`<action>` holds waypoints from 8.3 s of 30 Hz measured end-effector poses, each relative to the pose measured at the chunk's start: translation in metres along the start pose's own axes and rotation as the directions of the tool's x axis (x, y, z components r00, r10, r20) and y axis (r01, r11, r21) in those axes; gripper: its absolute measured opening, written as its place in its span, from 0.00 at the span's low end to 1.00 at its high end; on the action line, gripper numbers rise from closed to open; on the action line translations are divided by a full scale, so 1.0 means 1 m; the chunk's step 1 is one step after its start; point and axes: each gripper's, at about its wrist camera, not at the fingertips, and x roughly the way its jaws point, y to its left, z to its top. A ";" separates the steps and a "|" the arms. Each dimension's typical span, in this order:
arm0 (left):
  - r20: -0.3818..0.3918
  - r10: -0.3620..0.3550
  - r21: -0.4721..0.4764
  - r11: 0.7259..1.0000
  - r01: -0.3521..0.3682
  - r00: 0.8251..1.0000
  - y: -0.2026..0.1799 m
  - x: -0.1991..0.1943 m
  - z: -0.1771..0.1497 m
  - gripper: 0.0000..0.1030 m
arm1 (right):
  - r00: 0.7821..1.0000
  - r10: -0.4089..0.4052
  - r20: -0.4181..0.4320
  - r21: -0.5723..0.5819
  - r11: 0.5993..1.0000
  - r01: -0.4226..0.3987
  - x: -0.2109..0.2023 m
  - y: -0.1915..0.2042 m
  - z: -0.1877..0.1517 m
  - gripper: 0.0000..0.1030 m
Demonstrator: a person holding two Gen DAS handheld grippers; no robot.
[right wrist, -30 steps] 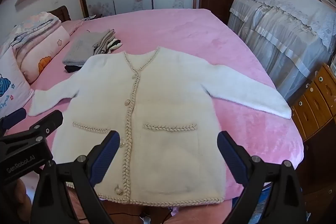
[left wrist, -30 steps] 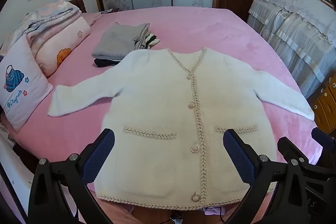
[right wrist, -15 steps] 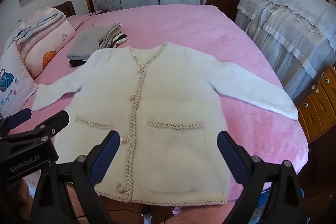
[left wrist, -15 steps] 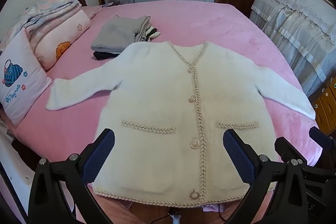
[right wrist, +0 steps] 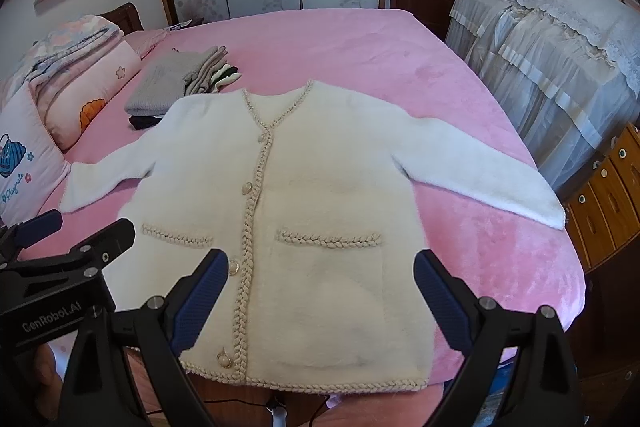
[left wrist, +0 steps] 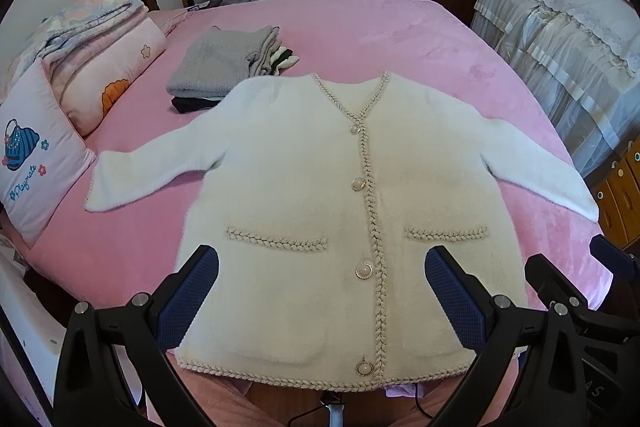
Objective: Fold large clothes
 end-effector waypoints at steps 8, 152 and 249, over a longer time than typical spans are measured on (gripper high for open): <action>0.033 -0.027 -0.025 0.999 0.028 0.999 0.002 -0.008 0.000 0.99 | 1.000 0.007 -0.011 -0.015 1.000 -0.007 0.000 0.002 -0.002 0.92; -0.029 -0.157 0.326 0.932 0.158 0.987 -0.345 0.293 0.095 1.00 | 0.979 -0.147 -0.138 0.770 0.607 0.199 0.212 -0.397 -0.024 0.90; -0.210 -0.222 -0.197 0.964 0.181 0.952 0.046 0.341 0.109 0.21 | 0.978 -0.197 -0.072 -0.067 0.979 0.192 0.256 -0.115 0.058 0.56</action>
